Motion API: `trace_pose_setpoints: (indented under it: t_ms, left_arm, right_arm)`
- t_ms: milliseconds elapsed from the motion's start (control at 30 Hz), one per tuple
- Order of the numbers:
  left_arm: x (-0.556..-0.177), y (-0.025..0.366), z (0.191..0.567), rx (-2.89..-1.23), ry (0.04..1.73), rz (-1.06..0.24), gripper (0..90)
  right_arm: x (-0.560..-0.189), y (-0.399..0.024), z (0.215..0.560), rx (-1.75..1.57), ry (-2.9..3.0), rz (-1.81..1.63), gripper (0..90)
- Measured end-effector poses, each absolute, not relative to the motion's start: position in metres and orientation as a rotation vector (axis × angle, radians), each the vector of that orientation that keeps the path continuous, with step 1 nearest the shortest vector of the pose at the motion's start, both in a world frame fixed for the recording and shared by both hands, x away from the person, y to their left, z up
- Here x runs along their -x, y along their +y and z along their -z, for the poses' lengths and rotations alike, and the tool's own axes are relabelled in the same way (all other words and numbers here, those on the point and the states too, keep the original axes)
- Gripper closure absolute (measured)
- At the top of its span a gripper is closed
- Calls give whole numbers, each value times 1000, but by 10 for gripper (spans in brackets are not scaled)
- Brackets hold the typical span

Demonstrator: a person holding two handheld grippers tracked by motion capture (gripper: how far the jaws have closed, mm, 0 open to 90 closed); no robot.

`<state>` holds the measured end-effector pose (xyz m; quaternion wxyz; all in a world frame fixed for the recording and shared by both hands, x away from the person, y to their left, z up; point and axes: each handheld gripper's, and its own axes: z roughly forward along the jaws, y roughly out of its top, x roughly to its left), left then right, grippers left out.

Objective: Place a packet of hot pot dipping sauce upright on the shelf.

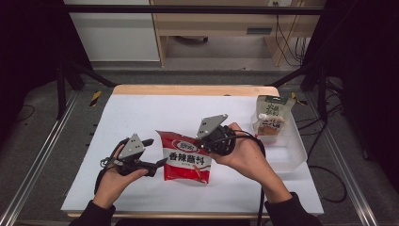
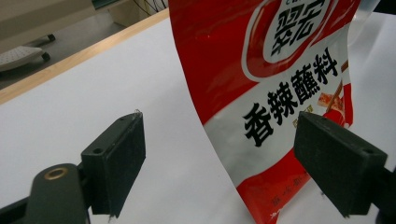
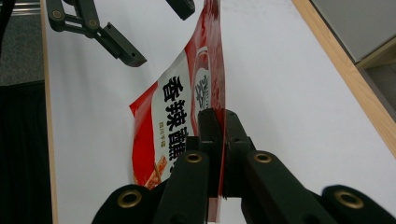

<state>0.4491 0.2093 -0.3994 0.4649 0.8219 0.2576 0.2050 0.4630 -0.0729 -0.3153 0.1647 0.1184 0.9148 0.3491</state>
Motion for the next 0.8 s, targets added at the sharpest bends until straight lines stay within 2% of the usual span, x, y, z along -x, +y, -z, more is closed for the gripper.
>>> trace_pose_setpoints:
  t_ms: [333, 533, 700, 800]
  left_arm:
    - [-448, 213, 392, -2004, 617, -517, 181]
    - [-451, 211, 385, -2016, 590, -518, 221]
    - [-459, 208, 375, -2013, 552, -497, 300]
    - [-462, 210, 369, -1991, 534, -462, 383]
  right_arm:
    - [-460, -64, 307, -270, 2619, -987, 900]
    - [-460, -63, 305, -241, 2631, -993, 900]
    - [-459, -60, 303, -217, 2638, -989, 900]
    - [-458, -59, 301, -196, 2643, -984, 900]
